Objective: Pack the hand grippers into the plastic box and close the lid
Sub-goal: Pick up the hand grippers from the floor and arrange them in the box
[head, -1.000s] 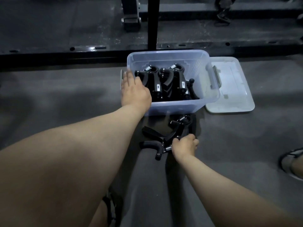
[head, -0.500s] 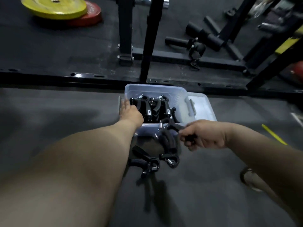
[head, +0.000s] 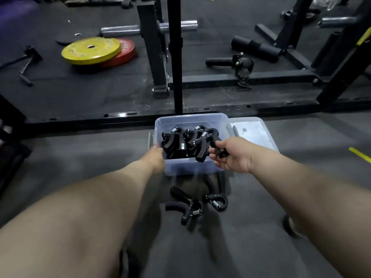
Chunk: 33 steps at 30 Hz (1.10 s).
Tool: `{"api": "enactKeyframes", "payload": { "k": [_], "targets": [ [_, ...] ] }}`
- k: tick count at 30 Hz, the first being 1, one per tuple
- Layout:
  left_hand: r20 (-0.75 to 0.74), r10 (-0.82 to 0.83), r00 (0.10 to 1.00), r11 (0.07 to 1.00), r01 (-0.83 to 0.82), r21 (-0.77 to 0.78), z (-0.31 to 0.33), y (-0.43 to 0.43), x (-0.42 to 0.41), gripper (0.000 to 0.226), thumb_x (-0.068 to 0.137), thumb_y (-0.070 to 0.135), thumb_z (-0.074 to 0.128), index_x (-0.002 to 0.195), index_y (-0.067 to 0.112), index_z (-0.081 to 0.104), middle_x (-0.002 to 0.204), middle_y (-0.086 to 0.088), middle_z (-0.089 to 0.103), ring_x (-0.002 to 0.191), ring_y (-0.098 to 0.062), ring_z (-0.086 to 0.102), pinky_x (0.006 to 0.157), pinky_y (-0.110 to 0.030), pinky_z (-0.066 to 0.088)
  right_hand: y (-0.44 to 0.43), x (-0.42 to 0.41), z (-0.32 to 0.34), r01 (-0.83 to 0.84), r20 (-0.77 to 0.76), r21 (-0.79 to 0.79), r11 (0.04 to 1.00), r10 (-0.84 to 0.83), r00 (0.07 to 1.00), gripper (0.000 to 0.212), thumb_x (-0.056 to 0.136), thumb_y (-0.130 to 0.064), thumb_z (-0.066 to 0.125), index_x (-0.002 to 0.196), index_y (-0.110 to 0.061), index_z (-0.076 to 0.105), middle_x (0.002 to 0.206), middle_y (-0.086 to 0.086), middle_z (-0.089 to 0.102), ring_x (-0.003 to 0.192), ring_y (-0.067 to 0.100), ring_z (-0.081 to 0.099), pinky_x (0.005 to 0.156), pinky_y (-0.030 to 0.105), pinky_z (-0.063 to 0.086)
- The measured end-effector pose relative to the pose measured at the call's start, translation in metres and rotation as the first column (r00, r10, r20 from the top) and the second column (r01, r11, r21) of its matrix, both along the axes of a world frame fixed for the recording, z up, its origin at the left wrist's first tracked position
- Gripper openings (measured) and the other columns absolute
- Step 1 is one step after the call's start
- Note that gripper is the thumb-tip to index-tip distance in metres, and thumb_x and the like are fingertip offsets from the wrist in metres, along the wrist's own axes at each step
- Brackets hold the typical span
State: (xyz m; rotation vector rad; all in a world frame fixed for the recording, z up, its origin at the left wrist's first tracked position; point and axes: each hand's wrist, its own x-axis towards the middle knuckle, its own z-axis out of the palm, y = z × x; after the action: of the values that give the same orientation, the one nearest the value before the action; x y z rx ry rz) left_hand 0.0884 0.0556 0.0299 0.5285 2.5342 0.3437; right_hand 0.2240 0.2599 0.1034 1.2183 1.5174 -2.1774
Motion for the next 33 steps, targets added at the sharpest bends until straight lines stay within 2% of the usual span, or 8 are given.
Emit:
{"api": "enactKeyframes", "payload": {
  "k": [8, 12, 13, 15, 18, 23, 26, 33],
  "targets": [
    [-0.067, 0.244, 0.967, 0.944, -0.221, 0.246, -0.025, 0.012, -0.015, 0.031, 0.085, 0.007, 0.042, 0.114, 0.006, 0.052, 0.140, -0.011, 0.034, 0.119, -0.037, 0.046, 0.107, -0.047, 0.037, -0.024, -0.075, -0.034, 0.006, -0.020, -0.035, 0.999, -0.006, 1.000, 0.019, 0.104, -0.023, 0.039, 0.097, -0.015, 0.053, 0.082, 0.001, 0.063, 0.064, 0.013, 0.054, 0.056, 0.024, 0.038],
    [-0.072, 0.369, 0.927, 0.846, -0.303, 0.439, -0.036, 0.026, -0.025, 0.043, 0.084, 0.000, 0.035, 0.122, 0.011, 0.050, 0.143, -0.008, 0.033, 0.131, -0.033, 0.037, 0.110, -0.046, 0.033, -0.041, -0.120, -0.057, -0.020, -0.032, 0.062, 0.998, 0.022, 0.999, 0.024, 0.104, -0.024, 0.035, 0.089, -0.018, 0.053, 0.076, 0.000, 0.058, 0.059, 0.012, 0.047, 0.053, 0.024, 0.030],
    [-0.087, 0.380, 0.921, 0.831, -0.298, 0.469, -0.040, 0.029, -0.027, 0.048, 0.085, -0.001, 0.033, 0.128, 0.012, 0.049, 0.146, -0.008, 0.033, 0.138, -0.030, 0.031, 0.114, -0.044, 0.029, -0.044, -0.128, -0.067, -0.108, 0.013, 0.229, 0.967, 0.108, 0.994, 0.023, 0.102, -0.022, 0.037, 0.087, -0.017, 0.053, 0.077, 0.002, 0.057, 0.060, 0.015, 0.047, 0.053, 0.025, 0.032],
    [-0.128, 0.408, 0.904, 0.812, -0.295, 0.504, -0.046, 0.035, -0.031, 0.051, 0.088, -0.002, 0.031, 0.134, 0.012, 0.049, 0.147, -0.010, 0.037, 0.144, -0.026, 0.022, 0.118, -0.040, 0.022, -0.049, -0.137, -0.086, -0.361, 0.196, 0.574, 0.735, 0.306, 0.932, 0.020, 0.097, -0.025, 0.041, 0.093, -0.011, 0.055, 0.094, 0.012, 0.058, 0.079, 0.027, 0.056, 0.066, 0.029, 0.046],
    [-0.228, 0.431, 0.873, 0.815, -0.269, 0.513, -0.054, 0.041, -0.029, 0.044, 0.090, 0.005, 0.037, 0.131, 0.008, 0.053, 0.144, -0.014, 0.044, 0.144, -0.028, 0.023, 0.119, -0.039, 0.020, -0.058, -0.134, -0.098, -0.505, 0.371, 0.743, 0.440, 0.357, 0.857, 0.039, 0.093, -0.037, 0.047, 0.119, -0.009, 0.053, 0.125, 0.020, 0.047, 0.112, 0.039, 0.051, 0.095, 0.041, 0.044],
    [-0.311, 0.362, 0.879, 0.881, -0.213, 0.423, -0.065, 0.038, -0.027, 0.044, 0.095, 0.032, 0.042, 0.133, 0.013, 0.052, 0.144, -0.008, 0.049, 0.149, -0.022, 0.013, 0.121, -0.033, 0.014, -0.059, -0.112, -0.110, -0.364, 0.111, 0.748, 0.556, 0.436, 0.893, 0.048, 0.078, -0.042, 0.059, 0.122, -0.021, 0.056, 0.129, 0.011, 0.049, 0.108, 0.024, 0.058, 0.097, 0.037, 0.049],
    [-0.296, 0.327, 0.897, 0.901, -0.201, 0.385, -0.062, 0.037, -0.027, 0.047, 0.092, 0.031, 0.047, 0.137, 0.017, 0.048, 0.146, -0.005, 0.047, 0.150, -0.020, 0.008, 0.121, -0.033, 0.013, -0.055, -0.097, -0.113, -0.360, 0.133, 0.840, 0.405, 0.490, 0.861, 0.056, 0.089, -0.037, 0.062, 0.136, -0.011, 0.049, 0.128, 0.009, 0.050, 0.117, 0.021, 0.052, 0.096, 0.019, 0.036],
    [-0.329, 0.411, 0.850, 0.872, -0.261, 0.414, -0.049, 0.040, -0.036, 0.021, 0.095, 0.027, 0.055, 0.109, 0.017, 0.067, 0.108, -0.009, 0.063, 0.117, -0.029, 0.049, 0.093, -0.042, 0.046, -0.052, -0.077, -0.125, -0.288, 0.155, 0.927, 0.240, 0.454, 0.877, 0.049, 0.095, -0.046, 0.051, 0.133, -0.015, 0.054, 0.123, 0.005, 0.059, 0.116, 0.022, 0.055, 0.096, 0.035, 0.045]
  ]
}}
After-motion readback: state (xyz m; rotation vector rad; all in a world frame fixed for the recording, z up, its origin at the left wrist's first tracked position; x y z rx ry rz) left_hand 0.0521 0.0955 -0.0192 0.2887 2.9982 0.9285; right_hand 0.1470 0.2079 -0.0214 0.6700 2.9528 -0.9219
